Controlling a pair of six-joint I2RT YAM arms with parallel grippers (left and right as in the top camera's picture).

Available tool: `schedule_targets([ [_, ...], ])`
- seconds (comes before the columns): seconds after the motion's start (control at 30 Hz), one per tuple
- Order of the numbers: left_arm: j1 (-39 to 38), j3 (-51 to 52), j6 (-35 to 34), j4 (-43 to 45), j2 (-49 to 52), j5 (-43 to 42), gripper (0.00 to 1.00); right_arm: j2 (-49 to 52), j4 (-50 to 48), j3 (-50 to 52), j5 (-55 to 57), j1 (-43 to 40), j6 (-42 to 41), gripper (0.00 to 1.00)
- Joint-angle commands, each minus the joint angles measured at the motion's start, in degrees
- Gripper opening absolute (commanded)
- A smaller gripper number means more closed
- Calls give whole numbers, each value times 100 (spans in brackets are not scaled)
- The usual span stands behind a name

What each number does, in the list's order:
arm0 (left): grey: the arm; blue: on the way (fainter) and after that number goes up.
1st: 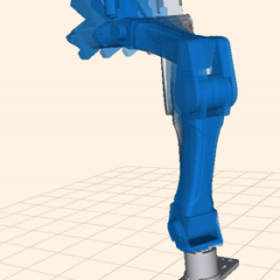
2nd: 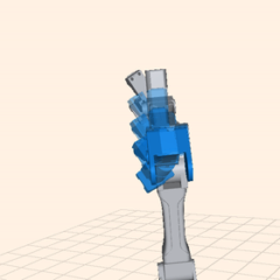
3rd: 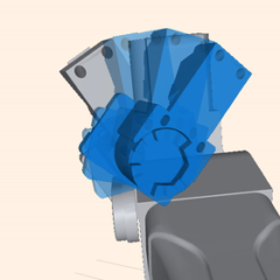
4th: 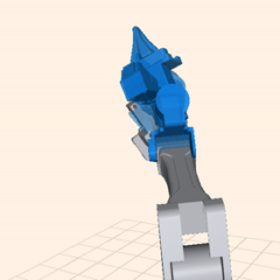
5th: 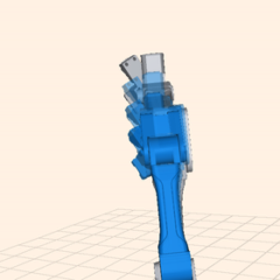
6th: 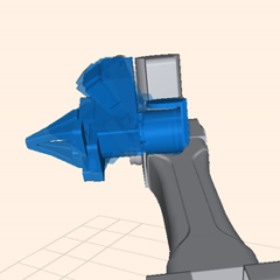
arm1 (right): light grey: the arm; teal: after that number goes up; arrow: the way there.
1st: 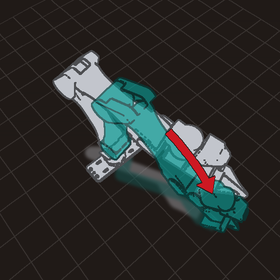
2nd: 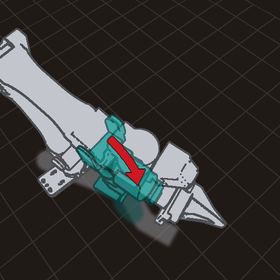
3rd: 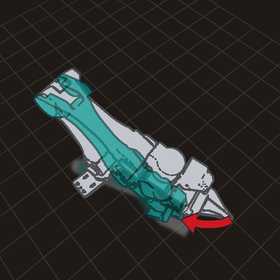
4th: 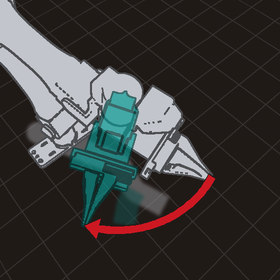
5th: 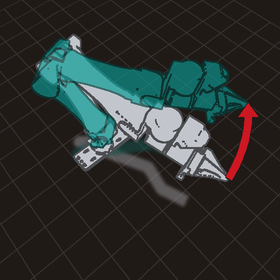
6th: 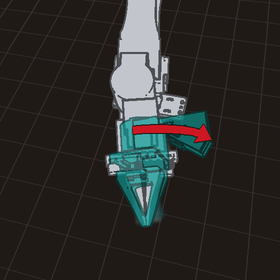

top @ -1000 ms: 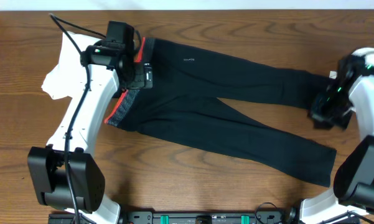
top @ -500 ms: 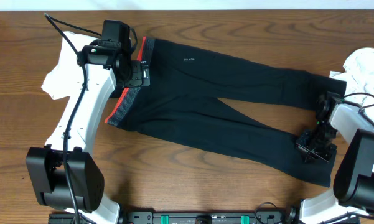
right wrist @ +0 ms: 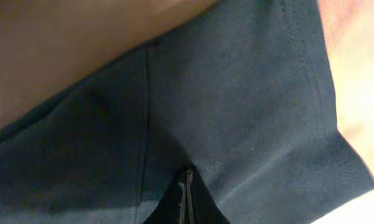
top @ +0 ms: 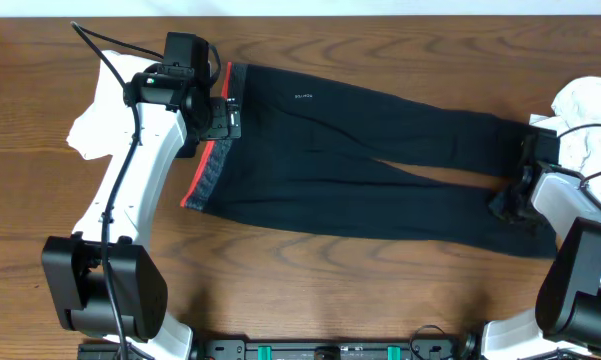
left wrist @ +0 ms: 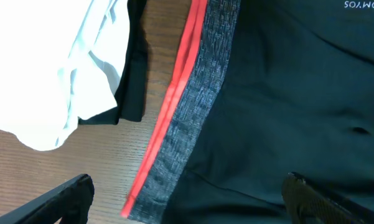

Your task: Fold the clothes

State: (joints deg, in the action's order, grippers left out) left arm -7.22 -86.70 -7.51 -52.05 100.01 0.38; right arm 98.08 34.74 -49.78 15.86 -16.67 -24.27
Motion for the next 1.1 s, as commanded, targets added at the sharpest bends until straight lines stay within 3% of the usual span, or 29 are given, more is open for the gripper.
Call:
schedule_targets([
  [0.0,20,-63,-31,-28,-4,24,98,289,-201,133,-577,-31,407,4],
  [0.1,20,-66,-33,-109,-7,22,98,284,-55,-20,-588,-31,529,12],
  [0.23,20,-66,-153,-328,-155,-4,98,254,1036,-599,-579,-31,529,24],
  [0.43,20,-63,-796,-879,-667,-2,98,-15,2291,-1250,-177,-39,-81,28],
  [0.53,20,-63,-1187,-1252,-903,-2,98,-385,2448,-1220,-98,-98,-289,33],
  [0.6,20,-63,-1333,-1440,-997,-4,98,-608,2549,-1176,-216,-122,-461,56],
  [0.63,17,-63,-1381,-1508,-1023,-13,98,-713,2575,-1132,-308,-140,-470,59],
  [0.87,13,177,-1381,-1633,-1032,-302,98,-1237,2549,-595,-420,-549,-595,64],
  [1.07,13,555,-1429,-1539,-1032,-306,98,-1355,2109,-22,-649,-1534,-514,72],
])
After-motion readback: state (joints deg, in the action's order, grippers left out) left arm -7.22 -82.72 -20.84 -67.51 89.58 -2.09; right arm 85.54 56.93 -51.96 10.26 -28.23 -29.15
